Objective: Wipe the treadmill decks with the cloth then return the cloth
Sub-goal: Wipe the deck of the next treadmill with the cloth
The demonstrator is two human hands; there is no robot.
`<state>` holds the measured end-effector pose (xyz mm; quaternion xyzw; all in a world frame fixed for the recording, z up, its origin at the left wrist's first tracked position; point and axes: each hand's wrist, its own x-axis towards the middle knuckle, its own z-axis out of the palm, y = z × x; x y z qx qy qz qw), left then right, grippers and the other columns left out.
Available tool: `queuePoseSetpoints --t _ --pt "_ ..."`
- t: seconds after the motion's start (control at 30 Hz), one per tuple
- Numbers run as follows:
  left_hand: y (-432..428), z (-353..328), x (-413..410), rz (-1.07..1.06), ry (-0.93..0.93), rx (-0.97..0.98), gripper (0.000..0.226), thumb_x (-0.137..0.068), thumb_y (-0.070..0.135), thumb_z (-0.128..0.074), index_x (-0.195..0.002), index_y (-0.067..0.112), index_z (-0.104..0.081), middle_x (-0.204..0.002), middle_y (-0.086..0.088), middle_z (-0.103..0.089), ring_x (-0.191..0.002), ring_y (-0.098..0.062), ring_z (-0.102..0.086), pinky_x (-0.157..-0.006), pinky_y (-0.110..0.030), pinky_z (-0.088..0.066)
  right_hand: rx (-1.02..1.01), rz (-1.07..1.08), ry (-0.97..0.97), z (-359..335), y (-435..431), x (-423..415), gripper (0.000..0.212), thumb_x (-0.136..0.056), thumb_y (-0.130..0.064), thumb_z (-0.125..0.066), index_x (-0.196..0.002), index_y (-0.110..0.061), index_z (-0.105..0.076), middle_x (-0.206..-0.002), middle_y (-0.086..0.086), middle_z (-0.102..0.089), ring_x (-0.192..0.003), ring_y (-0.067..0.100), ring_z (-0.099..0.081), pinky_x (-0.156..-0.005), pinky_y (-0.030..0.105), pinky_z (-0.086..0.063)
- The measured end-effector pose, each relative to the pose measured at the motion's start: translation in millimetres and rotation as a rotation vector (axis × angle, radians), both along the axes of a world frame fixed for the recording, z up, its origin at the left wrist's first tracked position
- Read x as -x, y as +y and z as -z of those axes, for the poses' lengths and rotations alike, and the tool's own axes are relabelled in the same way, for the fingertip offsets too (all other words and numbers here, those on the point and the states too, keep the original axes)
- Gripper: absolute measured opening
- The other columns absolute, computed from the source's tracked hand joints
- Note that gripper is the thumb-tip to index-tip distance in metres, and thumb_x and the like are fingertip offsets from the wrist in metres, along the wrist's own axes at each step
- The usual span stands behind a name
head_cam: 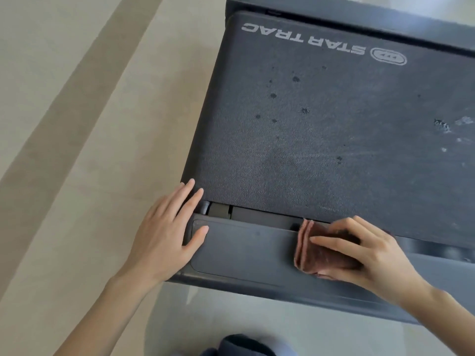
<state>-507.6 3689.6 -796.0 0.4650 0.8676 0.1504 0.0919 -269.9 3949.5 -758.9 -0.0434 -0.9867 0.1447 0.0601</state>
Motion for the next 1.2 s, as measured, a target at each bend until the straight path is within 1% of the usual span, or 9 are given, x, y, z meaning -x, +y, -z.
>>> queuePoseSetpoints --t 0.27,0.33,0.43,0.57,0.67,0.8,0.93,1.1,1.2 --pt "-22 -3 -24 -0.157 -0.092 -0.109 0.076 -0.084 0.05 -0.038 -0.142 0.001 -0.032 -0.149 -0.01 -0.032 -0.138 -0.021 -0.028 -0.113 -0.022 -0.016 -0.026 -0.035 0.1 12 -94 142 0.041 -0.077 -0.047 -0.07 -0.109 -0.021 -0.07 -0.093 0.008 -0.061 -0.081 0.027 -0.058 -0.067 0.04 -0.05" --pt "-26 -1 -28 -0.258 -0.188 -0.166 0.08 -0.083 0.05 -0.045 -0.146 0.005 -0.023 -0.152 -0.008 -0.027 -0.141 -0.02 -0.024 -0.112 -0.023 -0.019 -0.047 -0.05 0.113 14 -111 166 0.041 -0.078 -0.044 -0.069 -0.11 -0.019 -0.069 -0.093 0.01 -0.06 -0.081 0.029 -0.057 -0.066 0.041 -0.049" --pt "-29 4 -30 -0.356 -0.298 -0.249 0.087 -0.085 0.034 -0.062 -0.149 0.015 -0.006 -0.155 0.003 -0.016 -0.142 -0.012 -0.019 -0.11 -0.019 -0.02 -0.08 -0.115 0.176 19 -113 181 0.041 -0.076 -0.043 -0.072 -0.107 -0.017 -0.07 -0.091 0.011 -0.061 -0.078 0.029 -0.058 -0.061 0.038 -0.048" --pt "-25 9 -24 -0.293 -0.207 -0.185 0.085 -0.087 0.039 -0.056 -0.148 0.018 -0.001 -0.154 0.01 -0.003 -0.139 0.002 -0.001 -0.101 0.002 0.005 -0.217 -0.086 0.226 28 -64 200 0.041 -0.079 -0.042 -0.07 -0.111 -0.016 -0.068 -0.093 0.012 -0.061 -0.078 0.03 -0.057 -0.061 0.039 -0.047" --pt "-11 7 -13 -0.216 -0.107 -0.107 0.077 -0.091 0.05 -0.04 -0.149 0.021 -0.001 -0.158 0.007 0.001 -0.141 -0.001 0.005 -0.105 -0.007 0.011 -0.229 0.13 0.167 28 -25 227 0.046 -0.085 -0.048 -0.061 -0.121 -0.019 -0.062 -0.105 0.01 -0.057 -0.093 0.029 -0.054 -0.075 0.041 -0.046" --pt "18 7 -2 -0.197 -0.01 -0.046 0.075 -0.091 0.056 -0.029 -0.15 0.018 -0.001 -0.158 0.003 0.004 -0.144 -0.01 0.004 -0.116 -0.026 -0.002 -0.221 0.298 0.101 27 -14 249 0.048 -0.087 -0.052 -0.055 -0.122 -0.02 -0.059 -0.111 0.009 -0.055 -0.1 0.028 -0.05 -0.08 0.038 -0.041" --pt "37 9 6 -0.219 -0.031 -0.033 0.081 -0.087 0.058 -0.029 -0.149 0.013 0.0 -0.159 0.0 0.002 -0.145 -0.012 0.0 -0.117 -0.026 -0.005 -0.163 0.139 0.23 31 -40 207 0.044 -0.081 -0.048 -0.063 -0.109 -0.015 -0.067 -0.098 0.011 -0.06 -0.085 0.03 -0.056 -0.072 0.039 -0.046" --pt "33 9 3 -0.14 0.017 -0.018 0.079 -0.084 0.055 -0.043 -0.146 0.008 -0.027 -0.156 -0.007 -0.019 -0.142 -0.019 -0.023 -0.11 -0.025 -0.018 -0.24 -0.067 0.291 42 -37 172 0.041 -0.083 -0.049 -0.063 -0.112 -0.021 -0.068 -0.097 0.005 -0.063 -0.077 0.026 -0.057 -0.062 0.036 -0.046" --pt "32 12 4 -0.137 0.002 -0.008 0.081 -0.085 0.061 -0.031 -0.149 0.015 -0.014 -0.158 -0.001 -0.005 -0.144 -0.013 -0.01 -0.11 -0.023 -0.015 -0.275 0.003 0.294 43 -14 202 0.041 -0.084 -0.05 -0.06 -0.112 -0.02 -0.068 -0.096 0.006 -0.063 -0.079 0.027 -0.057 -0.064 0.036 -0.047"
